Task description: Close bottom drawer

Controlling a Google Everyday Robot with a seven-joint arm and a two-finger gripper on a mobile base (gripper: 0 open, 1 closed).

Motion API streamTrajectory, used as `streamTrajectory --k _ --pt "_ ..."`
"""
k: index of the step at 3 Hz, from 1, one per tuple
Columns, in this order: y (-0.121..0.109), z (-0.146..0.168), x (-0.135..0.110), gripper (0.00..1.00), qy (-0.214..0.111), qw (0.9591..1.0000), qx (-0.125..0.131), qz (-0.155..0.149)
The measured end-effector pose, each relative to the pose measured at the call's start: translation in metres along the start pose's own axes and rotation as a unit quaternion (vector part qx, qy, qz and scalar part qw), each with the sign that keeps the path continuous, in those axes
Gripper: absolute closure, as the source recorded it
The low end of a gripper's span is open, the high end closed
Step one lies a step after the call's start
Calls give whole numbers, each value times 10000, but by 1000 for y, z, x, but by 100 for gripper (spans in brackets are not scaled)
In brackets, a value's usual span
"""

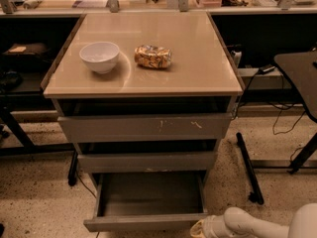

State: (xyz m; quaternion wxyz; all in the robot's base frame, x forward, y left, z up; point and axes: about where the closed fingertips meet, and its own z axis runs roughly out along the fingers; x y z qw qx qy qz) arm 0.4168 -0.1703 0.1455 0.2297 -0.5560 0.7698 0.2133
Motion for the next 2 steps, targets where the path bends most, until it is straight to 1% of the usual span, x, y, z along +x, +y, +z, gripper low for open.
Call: streamTrajectory --k 1,2 --pt "-2 1 0 100 2 10000 13 6" --pt "-2 1 0 80 2 10000 13 6"
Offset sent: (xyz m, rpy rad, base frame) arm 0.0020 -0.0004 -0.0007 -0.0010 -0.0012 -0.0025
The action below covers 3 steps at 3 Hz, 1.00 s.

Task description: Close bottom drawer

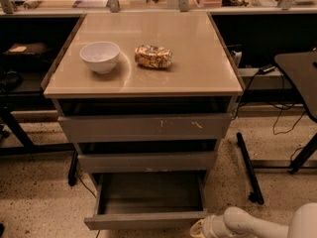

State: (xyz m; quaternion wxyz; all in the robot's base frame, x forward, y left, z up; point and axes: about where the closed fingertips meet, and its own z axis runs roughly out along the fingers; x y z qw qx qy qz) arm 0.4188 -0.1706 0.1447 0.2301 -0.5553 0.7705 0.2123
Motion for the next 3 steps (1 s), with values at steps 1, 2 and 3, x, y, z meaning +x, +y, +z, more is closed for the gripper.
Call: streamTrajectory --k 1,2,3 --pt "0 0 0 58 0 10000 0 0" --pt "0 0 0 35 0 10000 0 0" --pt "-11 1 -14 10 -113 9999 -63 -48"
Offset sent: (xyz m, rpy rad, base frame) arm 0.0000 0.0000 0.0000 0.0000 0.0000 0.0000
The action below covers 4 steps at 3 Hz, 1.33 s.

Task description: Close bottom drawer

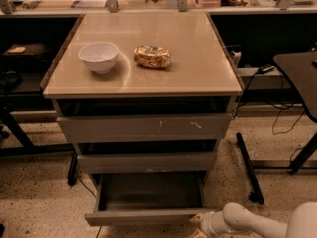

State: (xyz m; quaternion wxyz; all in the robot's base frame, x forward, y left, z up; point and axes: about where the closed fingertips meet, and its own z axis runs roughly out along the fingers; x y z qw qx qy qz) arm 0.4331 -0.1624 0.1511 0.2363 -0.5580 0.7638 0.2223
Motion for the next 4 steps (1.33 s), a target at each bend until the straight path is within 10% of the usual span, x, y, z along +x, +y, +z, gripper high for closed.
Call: streamTrajectory --k 1,3,4 --pt "0 0 -1 0 -2 10000 2 -6" --pt "-55 -15 -89 41 -393 9956 200 -829" --pt "-54 -13 -91 38 -417 9954 196 -837"
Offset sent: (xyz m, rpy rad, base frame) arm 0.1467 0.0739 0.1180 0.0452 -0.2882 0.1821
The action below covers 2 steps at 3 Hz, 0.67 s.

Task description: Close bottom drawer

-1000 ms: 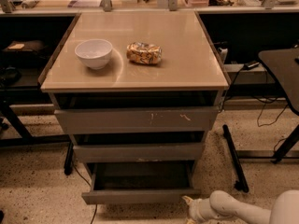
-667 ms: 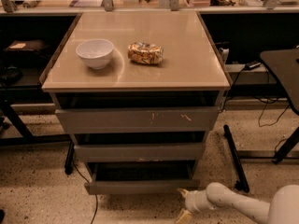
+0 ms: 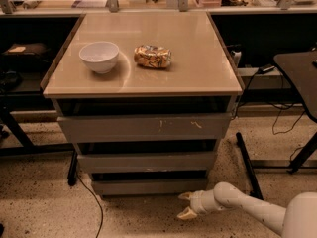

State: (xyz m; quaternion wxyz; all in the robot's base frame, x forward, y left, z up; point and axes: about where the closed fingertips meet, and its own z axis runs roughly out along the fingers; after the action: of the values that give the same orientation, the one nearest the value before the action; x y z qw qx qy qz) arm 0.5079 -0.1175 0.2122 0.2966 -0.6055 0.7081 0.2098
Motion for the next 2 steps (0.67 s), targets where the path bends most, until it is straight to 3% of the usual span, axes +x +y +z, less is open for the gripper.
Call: streamTrajectory --k 1,2 --pt "0 0 0 15 0 10000 0 0" --pt "0 0 0 0 0 10000 0 0"
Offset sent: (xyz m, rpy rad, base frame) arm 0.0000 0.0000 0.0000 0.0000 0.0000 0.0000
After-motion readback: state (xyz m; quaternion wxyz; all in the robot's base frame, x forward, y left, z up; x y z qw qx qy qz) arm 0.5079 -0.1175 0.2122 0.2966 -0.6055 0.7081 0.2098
